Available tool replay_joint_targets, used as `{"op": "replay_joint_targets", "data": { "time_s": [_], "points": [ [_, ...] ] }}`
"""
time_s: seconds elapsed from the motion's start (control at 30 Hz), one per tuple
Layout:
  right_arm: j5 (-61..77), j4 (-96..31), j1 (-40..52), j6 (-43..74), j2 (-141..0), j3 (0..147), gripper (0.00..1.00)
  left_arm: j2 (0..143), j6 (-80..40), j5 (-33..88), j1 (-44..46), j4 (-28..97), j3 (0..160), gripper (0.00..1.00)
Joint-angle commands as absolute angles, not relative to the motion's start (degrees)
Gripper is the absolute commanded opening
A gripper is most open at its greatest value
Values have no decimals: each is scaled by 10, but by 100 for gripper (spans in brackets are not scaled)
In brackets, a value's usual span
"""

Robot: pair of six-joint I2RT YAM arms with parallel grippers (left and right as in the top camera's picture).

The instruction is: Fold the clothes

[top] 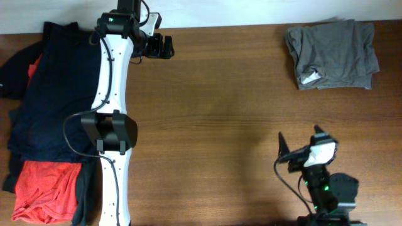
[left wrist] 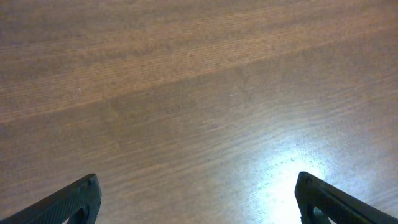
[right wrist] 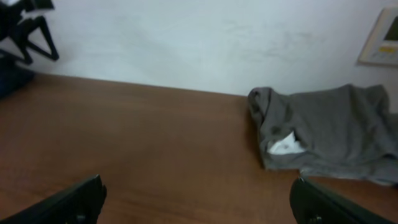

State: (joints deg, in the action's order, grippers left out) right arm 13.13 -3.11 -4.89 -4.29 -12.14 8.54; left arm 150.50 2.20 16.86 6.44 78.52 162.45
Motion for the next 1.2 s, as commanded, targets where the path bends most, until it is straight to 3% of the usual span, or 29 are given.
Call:
{"op": "replay_joint_targets", "data": {
  "time_s": [0.0, 1.17],
  "points": [
    [148, -23, -53, -40, -47, 29, 99, 1511, 31, 166, 68, 785, 1631, 99],
    [148, -30, -53, -41, -4, 3, 99, 1495, 32, 156, 72, 776, 1631, 99]
  ]
}}
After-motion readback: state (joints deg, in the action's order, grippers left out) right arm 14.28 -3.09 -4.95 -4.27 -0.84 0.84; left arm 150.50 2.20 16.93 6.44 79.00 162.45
